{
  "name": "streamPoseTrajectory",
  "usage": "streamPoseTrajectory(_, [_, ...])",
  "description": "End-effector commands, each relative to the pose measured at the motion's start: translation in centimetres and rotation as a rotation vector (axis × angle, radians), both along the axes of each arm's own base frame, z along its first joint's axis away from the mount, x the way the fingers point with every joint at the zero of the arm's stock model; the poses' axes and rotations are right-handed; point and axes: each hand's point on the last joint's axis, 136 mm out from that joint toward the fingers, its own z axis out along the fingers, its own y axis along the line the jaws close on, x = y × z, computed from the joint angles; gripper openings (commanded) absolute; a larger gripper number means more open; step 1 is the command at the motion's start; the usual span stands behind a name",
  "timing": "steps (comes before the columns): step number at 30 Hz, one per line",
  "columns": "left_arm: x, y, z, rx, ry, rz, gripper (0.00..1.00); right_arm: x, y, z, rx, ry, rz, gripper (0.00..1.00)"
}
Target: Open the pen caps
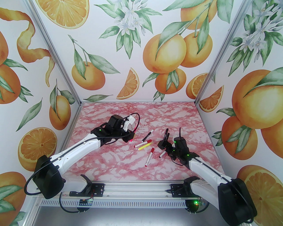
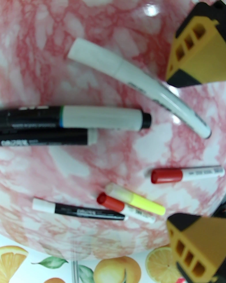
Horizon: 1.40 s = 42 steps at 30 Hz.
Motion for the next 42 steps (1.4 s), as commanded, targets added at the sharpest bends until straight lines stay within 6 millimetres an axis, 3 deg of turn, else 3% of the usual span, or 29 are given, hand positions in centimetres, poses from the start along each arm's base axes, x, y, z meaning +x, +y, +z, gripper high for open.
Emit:
streamPoseTrajectory(1, [-0.2,-0.1,1.3,-0.041,-0.042,0.001,0.14,1.7,0.5,1.3,0.004,-0.052,-0.011,1.0])
streamPoseTrajectory(11, [-0.3,0.1,0.4,-0.037,-0.031,0.007,0.14,3.5,1.6,1.3,-0.015,-0.06,0.003,1.0])
streamPoseTrajectory(24, [-0.7,0.0,-0.2,-0.04,-0.016,0.002,0.14,5.5,4.4,0.9,-0.039,-0.061,0.056,1.0])
streamPoseTrajectory(42, [-1.0,-1.2,-2.1,-0.036,0.024,-0.019,0.14,7.7,5.8,1.1,-0.066,-0.077,0.078,1.0])
